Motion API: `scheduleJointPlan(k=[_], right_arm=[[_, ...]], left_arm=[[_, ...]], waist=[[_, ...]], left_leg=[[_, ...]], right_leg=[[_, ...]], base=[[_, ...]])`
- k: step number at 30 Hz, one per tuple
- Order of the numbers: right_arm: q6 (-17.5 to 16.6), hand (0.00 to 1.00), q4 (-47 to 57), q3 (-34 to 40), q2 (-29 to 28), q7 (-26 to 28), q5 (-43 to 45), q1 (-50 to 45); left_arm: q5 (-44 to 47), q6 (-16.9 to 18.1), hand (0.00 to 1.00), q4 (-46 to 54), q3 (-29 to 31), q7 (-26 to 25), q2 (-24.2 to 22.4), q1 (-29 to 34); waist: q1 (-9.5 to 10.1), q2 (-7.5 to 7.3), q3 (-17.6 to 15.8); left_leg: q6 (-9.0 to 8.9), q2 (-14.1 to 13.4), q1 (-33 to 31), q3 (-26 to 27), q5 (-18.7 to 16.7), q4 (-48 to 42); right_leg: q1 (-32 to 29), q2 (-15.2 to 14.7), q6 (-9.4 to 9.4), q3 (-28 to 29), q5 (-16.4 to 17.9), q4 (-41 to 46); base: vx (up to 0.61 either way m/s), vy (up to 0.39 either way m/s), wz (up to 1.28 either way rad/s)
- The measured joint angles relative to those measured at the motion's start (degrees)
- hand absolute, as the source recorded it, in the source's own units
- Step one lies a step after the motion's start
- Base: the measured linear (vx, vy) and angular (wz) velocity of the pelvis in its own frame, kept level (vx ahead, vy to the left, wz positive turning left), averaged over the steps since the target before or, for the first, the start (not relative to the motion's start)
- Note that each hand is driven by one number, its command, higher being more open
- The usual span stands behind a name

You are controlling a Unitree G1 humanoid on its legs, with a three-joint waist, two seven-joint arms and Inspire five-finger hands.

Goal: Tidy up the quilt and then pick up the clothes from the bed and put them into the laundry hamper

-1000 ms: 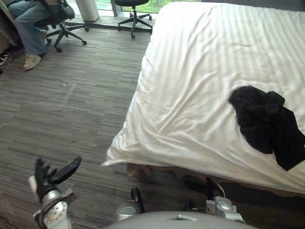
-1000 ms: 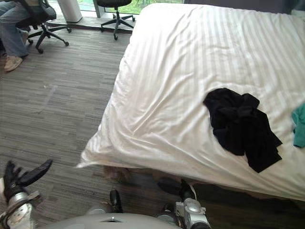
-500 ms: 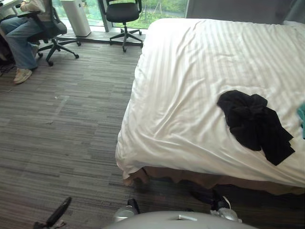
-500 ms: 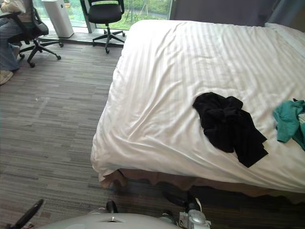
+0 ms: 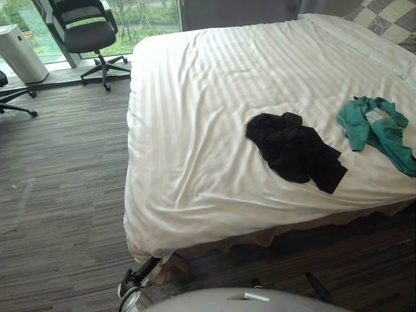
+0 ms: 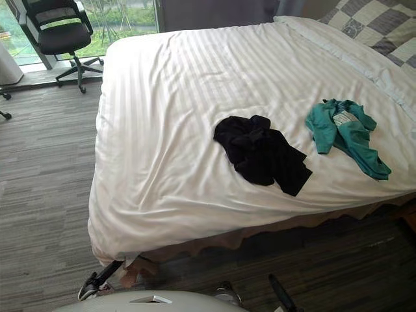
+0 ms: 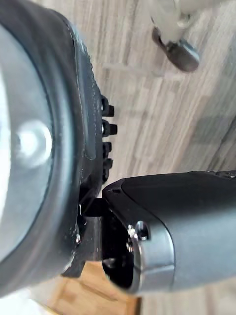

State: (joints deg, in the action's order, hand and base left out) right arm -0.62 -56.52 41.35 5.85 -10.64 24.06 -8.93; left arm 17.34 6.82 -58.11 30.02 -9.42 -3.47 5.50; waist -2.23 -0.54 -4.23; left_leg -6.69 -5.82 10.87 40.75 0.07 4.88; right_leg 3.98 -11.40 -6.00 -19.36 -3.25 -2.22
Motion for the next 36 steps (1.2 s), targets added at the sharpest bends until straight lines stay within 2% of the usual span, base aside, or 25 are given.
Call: scheduleJointPlan(k=[2,3,6,10,11,12,13,15,16,17,20,23,26,30,31,34,36], right_arm=[[-0.1,1.0,2.2,3.6,2.7,-0.8,1.8,1.6],[-0.1,0.0,3.2,4.7,3.6,-1.1,2.1,2.1],[-0.1,0.0,6.8,11.6,10.9,-1.3,2.2,5.2],[-0.1,0.0,6.9,20.4,27.6,-1.9,2.2,12.7],[-1.6,0.0,6.8,21.5,30.8,-1.7,2.3,12.8],[-2.7,0.0,7.6,21.0,31.4,-1.6,3.4,12.7],[-5.2,0.0,12.2,18.7,29.9,-1.8,3.9,12.5],[-7.4,0.0,23.1,15.1,22.3,-4.4,3.2,11.7],[-9.1,0.0,30.1,12.3,16.1,-7.3,2.6,11.2],[-10.2,0.0,34.8,9.4,11.0,-11.0,-0.5,10.9],[-10.4,0.0,42.4,0.7,3.2,-16.2,-3.6,10.9],[-10.4,0.0,47.3,-5.4,2.3,-17.3,-7.7,11.3],[-11.5,0.0,52.3,-10.5,2.4,-17.2,-12.4,13.8],[-14.1,0.0,57.1,-16.8,3.9,-17.0,-15.3,18.8],[-15.2,0.0,57.6,-19.5,4.6,-16.8,-17.2,20.9],[-15.4,0.0,58.0,-24.6,5.4,-15.4,-19.4,23.8],[-15.4,0.0,58.1,-28.7,5.4,-14.9,-19.4,25.8]], left_arm=[[-2.1,0.0,1.0,0.0,-1.0,0.0,0.1,0.8],[-2.8,0.0,1.0,0.1,-1.1,0.0,0.2,1.1],[-4.6,0.0,1.0,0.1,-3.0,0.2,0.6,2.5],[-6.6,0.1,1.0,0.1,-3.7,0.9,1.2,5.7],[-6.8,0.1,1.0,0.1,-4.2,1.0,1.4,5.6],[-6.8,0.1,1.0,0.1,-4.5,1.0,1.9,5.6],[-6.8,0.2,1.0,-0.1,-4.5,0.9,2.8,5.7],[-7.0,0.3,1.0,-0.9,-5.6,0.6,3.9,5.6],[-7.4,0.3,1.0,-0.9,-6.3,0.0,4.1,5.6],[-8.9,0.3,1.0,-0.8,-7.1,-0.6,4.0,5.5],[-10.3,0.4,1.0,-0.8,-8.9,-1.3,3.0,5.2],[-11.1,0.5,1.0,-0.9,-10.1,-1.7,2.4,4.7],[-11.1,0.8,1.0,-1.0,-12.2,-1.9,2.9,4.5],[-11.2,1.1,1.0,-1.0,-14.0,-1.8,4.2,3.7],[-11.2,1.9,1.0,-1.0,-14.3,-1.8,4.8,3.5],[-11.1,2.2,1.0,-1.0,-14.7,-1.8,5.6,2.8],[-10.9,2.2,1.0,-1.0,-14.7,-1.8,5.7,2.6]], waist=[[-1.22,0.12,0.1],[-1.28,0.16,0.1],[-1.35,0.09,0.2],[-2.82,-0.68,0.8],[-2.56,-0.74,1.2],[-2.57,-0.8,1.4],[-2.7,-1.7,1.6],[-2.97,-2.74,2.1],[-3.31,-3.11,2.3],[-3.52,-3.02,2.4],[-3.28,-2.23,2.6],[-2.51,-0.78,2.5],[-2.27,-0.69,2.4],[-2.15,-1.52,1.1],[-2.1,-2.4,0.3],[-1.1,-3.61,-0.8],[-0.97,-3.63,-1.1]], left_leg=[[-0.05,0.1,0.4,0.6,-0.7,0.0],[-0.12,0.1,0.7,0.9,-0.8,0.0],[-0.2,0.3,1.6,1.4,-1.7,0.0],[-0.34,0.3,1.5,1.3,-2.1,0.0],[-0.41,0.2,1.4,1.3,-2.1,0.1],[-0.44,0.1,1.3,1.2,-2.1,0.1],[-0.58,0.1,1.3,1.2,-1.9,0.0],[-0.85,-0.5,1.3,1.3,-1.7,0.0],[-0.89,-0.6,1.6,1.4,-1.6,0.0],[-0.87,-0.6,1.7,1.3,-1.6,0.0],[-0.63,-0.1,1.6,0.8,-1.8,0.0],[-0.37,0.2,1.4,-0.6,-1.8,0.0],[-0.02,0.3,0.5,-2.3,-1.4,0.0],[0.34,0.3,-0.3,-3.9,-1.0,-0.1],[0.43,0.4,-0.4,-4.0,-0.9,-0.1],[0.46,0.4,-0.5,-4.4,-0.9,-0.1],[0.52,0.5,-0.6,-5.1,-0.9,-0.1]], right_leg=[[0.2,0.4,-0.01,0.2,0.0,0.0],[0.3,0.4,-0.01,0.3,0.0,0.0],[1.0,0.3,-0.01,0.4,0.0,0.1],[1.0,0.2,-0.04,-0.1,0.0,0.2],[1.0,0.2,-0.1,-0.6,0.1,0.2],[1.1,0.3,-0.15,-0.9,0.1,0.2],[0.9,0.6,-0.15,-0.9,0.1,0.2],[0.7,0.7,-0.17,-0.7,0.1,0.2],[0.9,0.8,-0.17,-0.7,0.1,0.2],[1.2,0.7,-0.16,-0.9,0.1,0.2],[1.2,0.4,-0.16,-1.3,0.1,0.0],[1.8,0.1,-0.17,-1.9,0.1,-0.3],[2.0,0.1,-0.17,-2.7,0.1,-1.0],[2.4,0.0,-0.15,-3.9,0.1,-1.0],[2.4,0.0,-0.15,-4.0,0.1,-1.0],[2.5,0.0,-0.14,-4.1,0.1,-0.9],[2.9,-0.2,-0.15,-4.3,0.1,-0.9]], base=[[0.04,-0.012,-0.11],[0.01,0.005,-0.16],[0.0,0.005,-0.07],[-0.01,-0.014,0.03],[-0.01,-0.035,0.1],[-0.02,-0.045,0.06],[-0.02,-0.051,-0.06],[-0.02,-0.057,-0.11],[-0.05,-0.052,-0.01],[-0.06,-0.037,0.02],[-0.07,-0.034,0.07],[-0.06,-0.032,0.22],[-0.06,-0.041,0.26],[-0.04,-0.044,0.17],[-0.05,-0.035,0.06],[-0.04,-0.032,0.05],[-0.01,-0.016,0.17]])
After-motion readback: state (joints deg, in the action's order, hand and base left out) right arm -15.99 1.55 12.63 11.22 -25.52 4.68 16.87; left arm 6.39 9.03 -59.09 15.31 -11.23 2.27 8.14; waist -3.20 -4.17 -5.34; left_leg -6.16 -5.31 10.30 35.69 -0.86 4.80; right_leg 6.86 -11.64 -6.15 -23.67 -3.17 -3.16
